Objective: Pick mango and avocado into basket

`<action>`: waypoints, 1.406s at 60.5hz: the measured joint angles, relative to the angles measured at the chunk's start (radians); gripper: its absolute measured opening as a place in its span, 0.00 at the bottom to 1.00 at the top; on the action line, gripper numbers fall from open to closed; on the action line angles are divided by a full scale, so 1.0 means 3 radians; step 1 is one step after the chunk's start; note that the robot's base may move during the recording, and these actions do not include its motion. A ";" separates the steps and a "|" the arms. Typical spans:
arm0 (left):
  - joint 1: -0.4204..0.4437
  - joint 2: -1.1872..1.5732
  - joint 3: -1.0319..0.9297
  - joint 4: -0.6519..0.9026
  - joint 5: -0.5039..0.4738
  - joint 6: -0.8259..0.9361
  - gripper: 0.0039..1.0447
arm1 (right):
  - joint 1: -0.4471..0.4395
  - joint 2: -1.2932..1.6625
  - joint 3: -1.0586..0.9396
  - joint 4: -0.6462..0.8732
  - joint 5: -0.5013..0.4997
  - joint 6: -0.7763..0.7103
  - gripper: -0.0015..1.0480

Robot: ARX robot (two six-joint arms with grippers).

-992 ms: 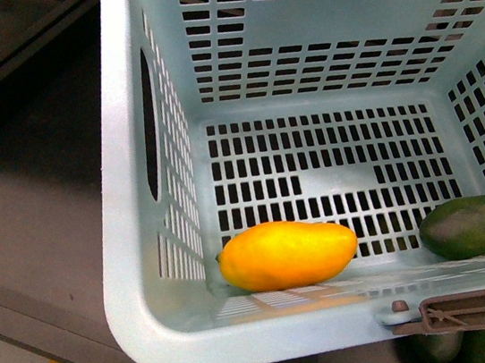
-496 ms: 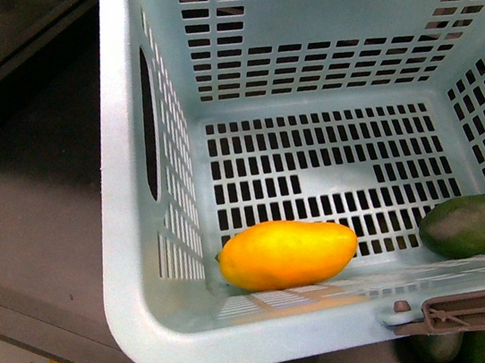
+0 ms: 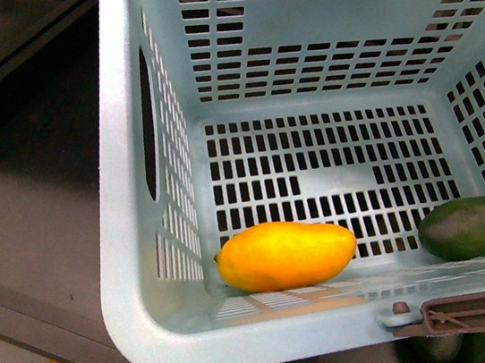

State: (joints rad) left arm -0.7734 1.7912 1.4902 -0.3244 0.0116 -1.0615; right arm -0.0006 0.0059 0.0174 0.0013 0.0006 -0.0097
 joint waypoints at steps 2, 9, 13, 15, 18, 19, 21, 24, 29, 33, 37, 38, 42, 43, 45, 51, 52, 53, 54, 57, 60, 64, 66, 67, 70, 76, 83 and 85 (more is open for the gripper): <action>-0.0034 0.0048 0.0121 -0.0239 -0.0379 -0.0136 0.15 | 0.0000 -0.0001 0.0000 0.0001 -0.0001 0.0000 0.92; -0.0108 0.0240 0.0404 -0.0587 -0.1427 -0.0698 0.15 | 0.0000 -0.0001 0.0000 0.0001 -0.0001 0.0000 0.92; -0.0057 0.0340 0.0505 -0.0628 -0.1747 -0.0724 0.15 | 0.0000 -0.0001 0.0000 0.0000 0.0003 0.0000 0.92; -0.0023 0.0380 0.0544 -0.0638 -0.1793 -0.0699 0.15 | 0.0000 -0.0001 0.0000 0.0000 0.0001 0.0000 0.92; 0.0046 0.0440 0.0593 -0.0647 -0.1802 -0.0674 0.15 | 0.0000 -0.0001 0.0000 0.0000 0.0001 0.0000 0.92; 0.0061 0.0456 0.0599 -0.0646 -0.1801 -0.0670 0.15 | 0.0000 -0.0001 0.0000 0.0000 0.0001 0.0000 0.92; 0.0100 0.0481 0.0614 -0.0646 -0.1789 -0.0670 0.15 | 0.0000 -0.0001 0.0000 0.0000 0.0000 0.0000 0.92; 0.0159 0.0512 0.0621 -0.0645 -0.1733 -0.0688 0.15 | 0.0000 -0.0001 0.0000 0.0000 -0.0003 0.0000 0.92; 0.0234 0.0554 0.0621 -0.0591 -0.1620 -0.0801 0.15 | 0.0000 -0.0001 0.0000 0.0000 -0.0003 0.0000 0.92; 0.0301 0.0584 0.0621 -0.0558 -0.1554 -0.0999 0.15 | 0.0000 -0.0001 0.0000 0.0000 0.0000 0.0000 0.92; 0.0356 0.0624 0.0621 -0.0526 -0.1504 -0.1185 0.15 | 0.0000 -0.0001 0.0000 0.0000 0.0000 0.0000 0.92; 0.0365 0.0629 0.0621 -0.0523 -0.1499 -0.1212 0.15 | 0.0000 -0.0001 0.0000 0.0000 0.0000 0.0000 0.92; 0.0437 0.0690 0.0621 -0.0491 -0.1452 -0.1381 0.15 | 0.0000 -0.0001 0.0000 0.0000 0.0000 0.0000 0.92; 0.0463 0.0708 0.0623 -0.0490 -0.1439 -0.1410 0.15 | 0.0000 -0.0001 0.0000 0.0000 -0.0001 0.0000 0.92; 0.0505 0.0748 0.0624 -0.0486 -0.1429 -0.1436 0.15 | 0.0000 -0.0001 0.0000 0.0000 -0.0001 0.0000 0.92; 0.0651 0.0895 0.0631 -0.0443 -0.1423 -0.1493 0.15 | 0.0000 -0.0001 0.0000 0.0000 -0.0001 0.0000 0.92; 0.0683 0.0928 0.0635 -0.0434 -0.1424 -0.1504 0.15 | 0.0000 -0.0001 0.0000 0.0000 -0.0001 0.0000 0.92; 0.0696 0.0942 0.0635 -0.0430 -0.1424 -0.1508 0.15 | 0.0000 -0.0001 0.0000 0.0000 -0.0001 0.0000 0.92; 0.0726 0.0980 0.0637 -0.0427 -0.1419 -0.1517 0.15 | 0.0000 -0.0001 0.0000 0.0000 0.0000 -0.0001 0.92; 0.0791 0.1050 0.0638 -0.0431 -0.1392 -0.1570 0.15 | 0.0000 -0.0001 0.0000 0.0000 -0.0001 0.0000 0.92; 0.0853 0.1134 0.0638 -0.0403 -0.1335 -0.1670 0.15 | 0.0000 -0.0001 0.0000 0.0000 -0.0001 0.0000 0.92; 0.0905 0.1200 0.0638 -0.0338 -0.1253 -0.1783 0.15 | 0.0000 -0.0001 0.0000 0.0000 -0.0001 0.0000 0.92; 0.0922 0.1227 0.0638 -0.0326 -0.1214 -0.1826 0.15 | 0.0000 -0.0001 0.0000 0.0000 -0.0001 0.0000 0.92; 0.0924 0.1233 0.0638 -0.0322 -0.1205 -0.1839 0.15 | 0.0000 -0.0001 0.0000 0.0000 -0.0001 0.0000 0.92; 0.0935 0.1253 0.0638 -0.0320 -0.1146 -0.1898 0.15 | 0.0000 -0.0001 0.0000 0.0000 -0.0001 0.0000 0.92; 0.0940 0.1286 0.0609 -0.0181 -0.1057 -0.1926 0.15 | 0.0000 -0.0001 0.0000 0.0000 -0.0001 0.0000 0.92; 0.0944 0.1286 0.0488 -0.0134 -0.0997 -0.1876 0.15 | 0.0000 -0.0001 0.0000 0.0000 -0.0001 0.0000 0.92; 0.0946 0.1286 0.0437 -0.0103 -0.0996 -0.1848 0.15 | 0.0000 -0.0001 0.0000 0.0000 -0.0001 0.0000 0.92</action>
State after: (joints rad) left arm -0.4896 2.1769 1.6215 -0.3553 -0.2871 -1.6157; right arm -0.0006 0.0055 0.0174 0.0013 0.0002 -0.0097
